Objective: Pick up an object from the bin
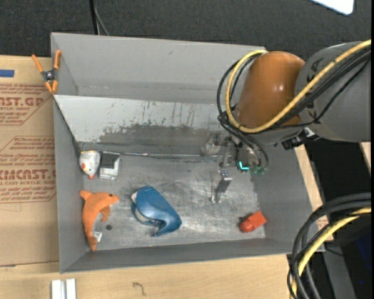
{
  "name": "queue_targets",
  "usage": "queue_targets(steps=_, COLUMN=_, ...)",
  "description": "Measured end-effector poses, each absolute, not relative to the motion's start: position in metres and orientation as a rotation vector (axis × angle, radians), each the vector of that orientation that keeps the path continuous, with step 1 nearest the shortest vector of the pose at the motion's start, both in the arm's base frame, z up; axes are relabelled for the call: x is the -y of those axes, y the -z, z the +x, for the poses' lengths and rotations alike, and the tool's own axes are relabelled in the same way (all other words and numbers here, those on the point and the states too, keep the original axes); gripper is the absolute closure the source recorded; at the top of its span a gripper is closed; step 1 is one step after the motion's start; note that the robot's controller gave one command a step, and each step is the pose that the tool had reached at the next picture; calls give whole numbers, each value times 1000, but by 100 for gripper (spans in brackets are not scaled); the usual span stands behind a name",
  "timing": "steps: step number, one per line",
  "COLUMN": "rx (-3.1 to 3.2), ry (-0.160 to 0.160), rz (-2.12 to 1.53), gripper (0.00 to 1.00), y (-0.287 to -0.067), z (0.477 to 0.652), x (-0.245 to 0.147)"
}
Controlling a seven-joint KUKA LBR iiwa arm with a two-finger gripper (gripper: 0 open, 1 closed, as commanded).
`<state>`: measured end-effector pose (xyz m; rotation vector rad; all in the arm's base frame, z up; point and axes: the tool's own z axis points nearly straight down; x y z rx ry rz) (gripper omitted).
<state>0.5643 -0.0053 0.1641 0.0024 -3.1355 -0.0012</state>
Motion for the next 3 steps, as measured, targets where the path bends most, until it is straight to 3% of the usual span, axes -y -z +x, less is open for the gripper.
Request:
queue_targets(steps=1, rx=3143, ry=1, rz=2, gripper=0, y=-168, z=566, x=5)
queue_targets(steps=2, rx=3147, ry=-1, rz=112, gripper=0, y=-165, z=549, x=1)
queue_targets(steps=3, rx=3111, ry=1, rz=426, gripper=0, y=-150, z=490, x=-13)
